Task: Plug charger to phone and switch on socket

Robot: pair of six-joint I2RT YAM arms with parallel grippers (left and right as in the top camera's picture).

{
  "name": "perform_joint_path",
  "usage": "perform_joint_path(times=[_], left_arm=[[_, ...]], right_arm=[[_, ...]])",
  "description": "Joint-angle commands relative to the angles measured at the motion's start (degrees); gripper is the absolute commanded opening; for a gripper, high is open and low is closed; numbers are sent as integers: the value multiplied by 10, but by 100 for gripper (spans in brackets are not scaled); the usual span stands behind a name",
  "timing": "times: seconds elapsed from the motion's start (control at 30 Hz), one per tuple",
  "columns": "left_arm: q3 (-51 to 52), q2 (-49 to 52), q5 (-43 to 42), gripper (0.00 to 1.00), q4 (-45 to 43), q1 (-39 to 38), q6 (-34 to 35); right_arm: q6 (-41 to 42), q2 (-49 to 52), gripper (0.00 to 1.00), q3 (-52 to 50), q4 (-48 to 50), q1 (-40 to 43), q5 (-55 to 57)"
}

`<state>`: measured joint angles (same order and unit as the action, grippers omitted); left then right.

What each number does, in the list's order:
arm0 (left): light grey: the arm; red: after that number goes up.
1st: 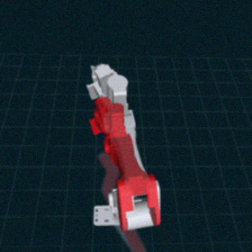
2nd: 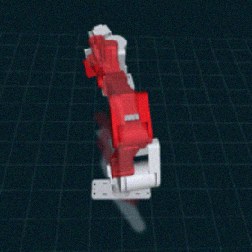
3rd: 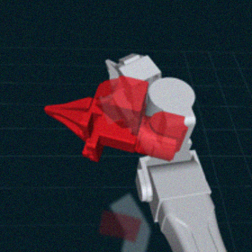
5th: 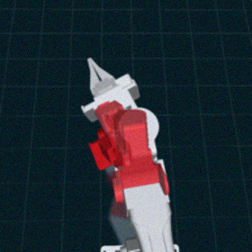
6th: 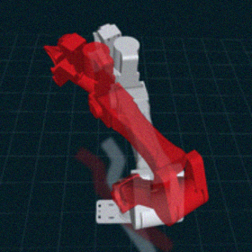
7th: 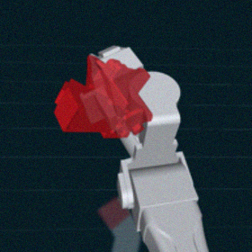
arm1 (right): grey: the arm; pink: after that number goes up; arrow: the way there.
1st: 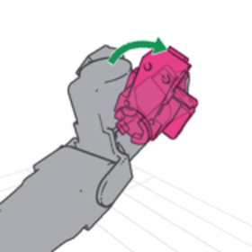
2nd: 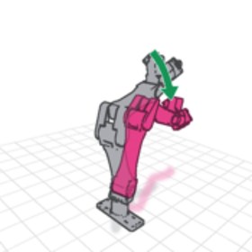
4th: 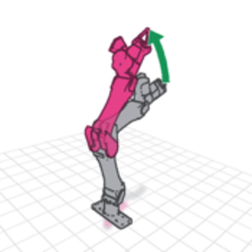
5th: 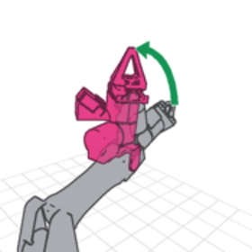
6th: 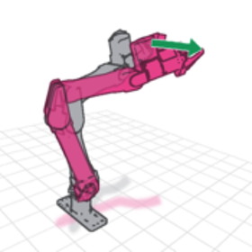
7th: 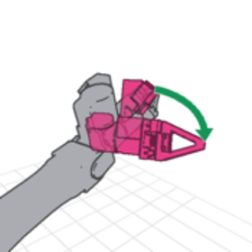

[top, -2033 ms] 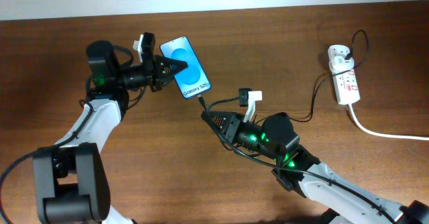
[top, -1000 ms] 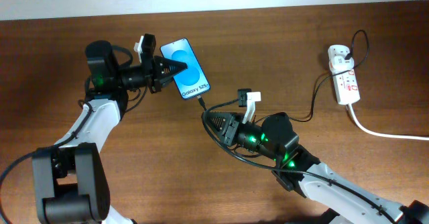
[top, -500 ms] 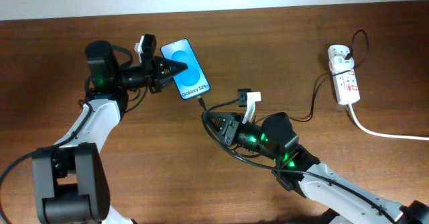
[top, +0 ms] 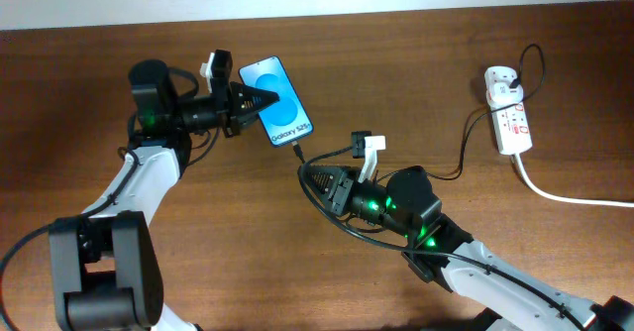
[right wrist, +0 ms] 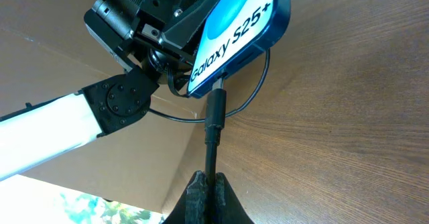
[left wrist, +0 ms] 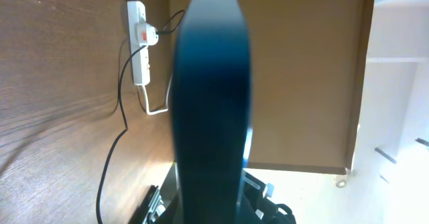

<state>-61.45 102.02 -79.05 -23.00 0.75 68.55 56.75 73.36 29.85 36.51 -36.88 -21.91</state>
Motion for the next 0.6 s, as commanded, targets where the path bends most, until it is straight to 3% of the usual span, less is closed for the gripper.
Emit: perform_joint_path(times=[0.0, 0.57], left_arm=[[-8, -5, -3, 0, -4, -2, -14], [-8, -5, -37, 0, -5, -2, -27]], right_arm=[[-8, 1, 4, 9, 3, -2, 1], [-8, 1, 4, 9, -11, -2, 33]])
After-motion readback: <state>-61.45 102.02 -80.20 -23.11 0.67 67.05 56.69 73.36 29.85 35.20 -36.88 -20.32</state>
